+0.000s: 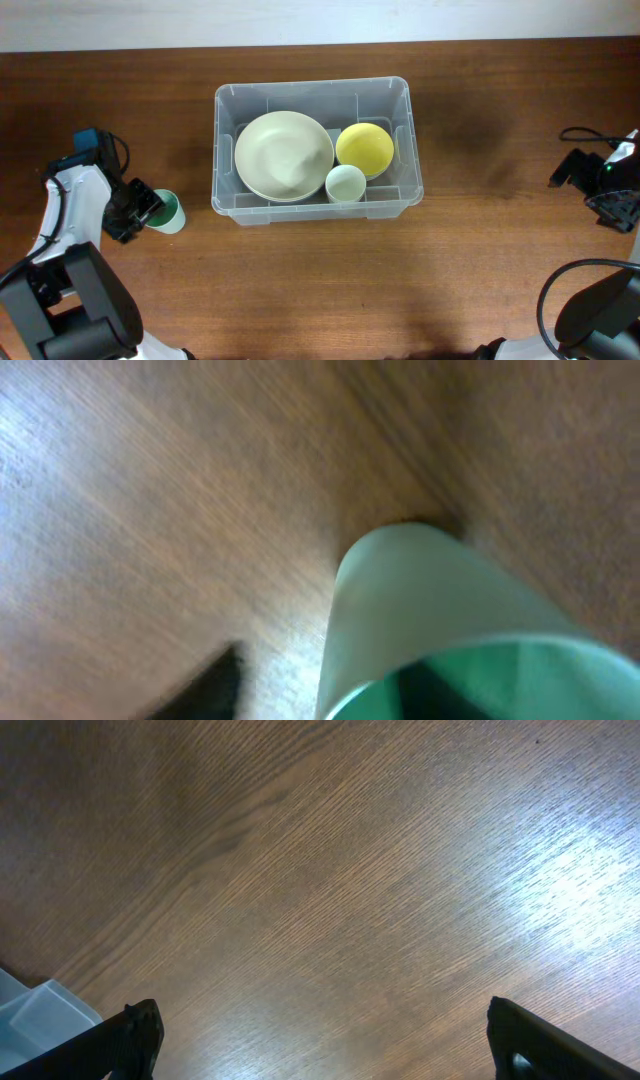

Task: Pack container
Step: 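Lift the green cup and carry it over the bin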

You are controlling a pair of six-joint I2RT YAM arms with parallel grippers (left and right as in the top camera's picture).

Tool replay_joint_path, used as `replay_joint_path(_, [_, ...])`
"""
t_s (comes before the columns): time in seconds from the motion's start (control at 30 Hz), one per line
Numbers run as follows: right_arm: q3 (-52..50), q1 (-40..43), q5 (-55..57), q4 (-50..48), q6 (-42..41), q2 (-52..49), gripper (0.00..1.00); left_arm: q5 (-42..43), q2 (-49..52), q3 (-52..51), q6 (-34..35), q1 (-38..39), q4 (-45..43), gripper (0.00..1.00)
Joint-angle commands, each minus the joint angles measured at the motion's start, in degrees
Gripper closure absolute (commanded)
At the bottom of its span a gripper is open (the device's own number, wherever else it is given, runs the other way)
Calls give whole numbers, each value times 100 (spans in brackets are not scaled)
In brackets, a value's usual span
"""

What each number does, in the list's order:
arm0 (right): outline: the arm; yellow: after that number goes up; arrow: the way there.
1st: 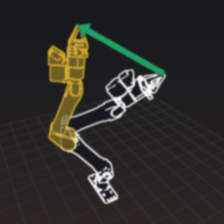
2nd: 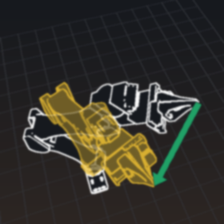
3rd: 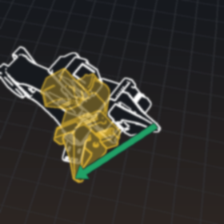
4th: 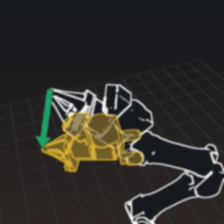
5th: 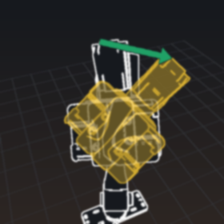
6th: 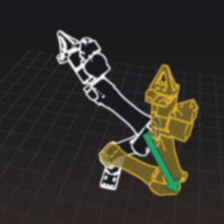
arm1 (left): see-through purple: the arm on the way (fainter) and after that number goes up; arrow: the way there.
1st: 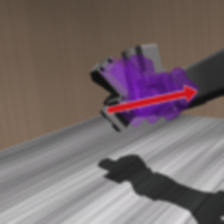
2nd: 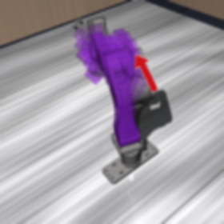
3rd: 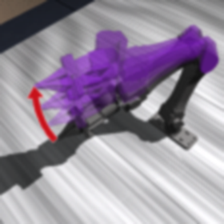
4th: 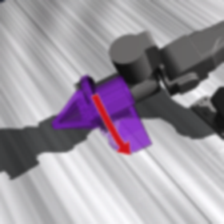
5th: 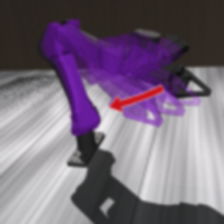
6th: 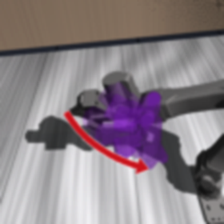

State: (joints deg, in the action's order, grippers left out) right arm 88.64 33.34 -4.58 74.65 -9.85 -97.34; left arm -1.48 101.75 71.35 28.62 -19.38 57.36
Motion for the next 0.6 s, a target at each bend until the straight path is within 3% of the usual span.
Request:
replay_joint_path(0.0, [-24,7,-11,-13,42,42,1,44,57,-42,9,-31,-175,93])
replay_joint_path(0.03, [-24,7,-11,-13,42,42,1,66,57,-39,20,-28,-282,99])
replay_joint_path(0.3, [-24,7,-11,-13,39,42,1,131,55,404,48,-70,-940,99])
replay_joint_path(0.57, [-24,7,-11,-15,42,42,1,595,50,3016,-66,-50,-157,99])
